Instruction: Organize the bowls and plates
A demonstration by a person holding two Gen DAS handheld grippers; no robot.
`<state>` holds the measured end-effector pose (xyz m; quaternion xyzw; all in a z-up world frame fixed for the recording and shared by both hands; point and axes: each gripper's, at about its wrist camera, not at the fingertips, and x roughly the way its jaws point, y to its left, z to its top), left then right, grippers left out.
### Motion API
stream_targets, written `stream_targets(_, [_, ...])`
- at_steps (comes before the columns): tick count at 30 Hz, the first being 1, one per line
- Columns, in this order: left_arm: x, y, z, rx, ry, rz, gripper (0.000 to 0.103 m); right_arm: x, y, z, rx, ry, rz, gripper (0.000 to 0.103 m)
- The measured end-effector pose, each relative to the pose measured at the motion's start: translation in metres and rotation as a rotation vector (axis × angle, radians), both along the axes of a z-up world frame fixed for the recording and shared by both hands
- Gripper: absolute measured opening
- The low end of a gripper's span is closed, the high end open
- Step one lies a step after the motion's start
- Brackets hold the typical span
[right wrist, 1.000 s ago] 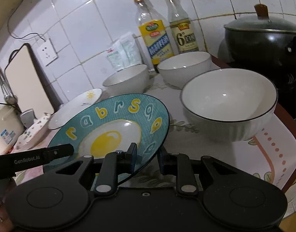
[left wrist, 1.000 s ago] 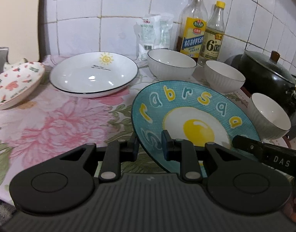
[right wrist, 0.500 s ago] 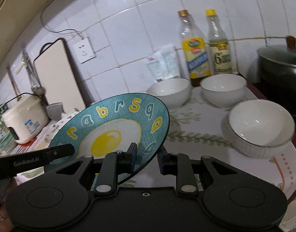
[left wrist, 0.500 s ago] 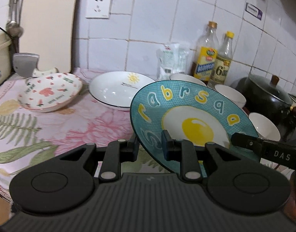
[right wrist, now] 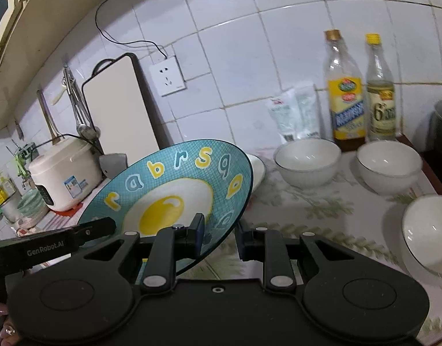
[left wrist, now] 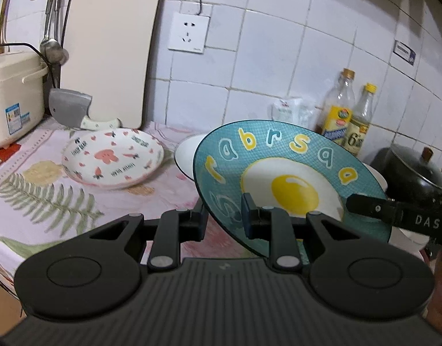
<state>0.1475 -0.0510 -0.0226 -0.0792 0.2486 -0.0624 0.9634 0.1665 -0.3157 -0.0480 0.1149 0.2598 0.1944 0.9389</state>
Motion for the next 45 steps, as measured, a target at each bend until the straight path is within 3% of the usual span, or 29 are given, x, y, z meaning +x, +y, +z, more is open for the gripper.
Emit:
stream_targets(13, [0.080,0.033,0.022,-0.026,0.028,0.017,0.022,0.085,0.023,0.022,0.042,-0.001,0.039,0.027])
stream_targets(32, [0.171,0.039,-0.045,-0.055,0.180,0.002,0.022,0.161,0.034,-0.036,0.001,0.172,-0.012,0.027])
stream_targets(45, [0.202,0.032,-0.058,-0.012,0.222,-0.019,0.022,0.183,0.038,-0.049,-0.054,0.224,-0.032,0.027])
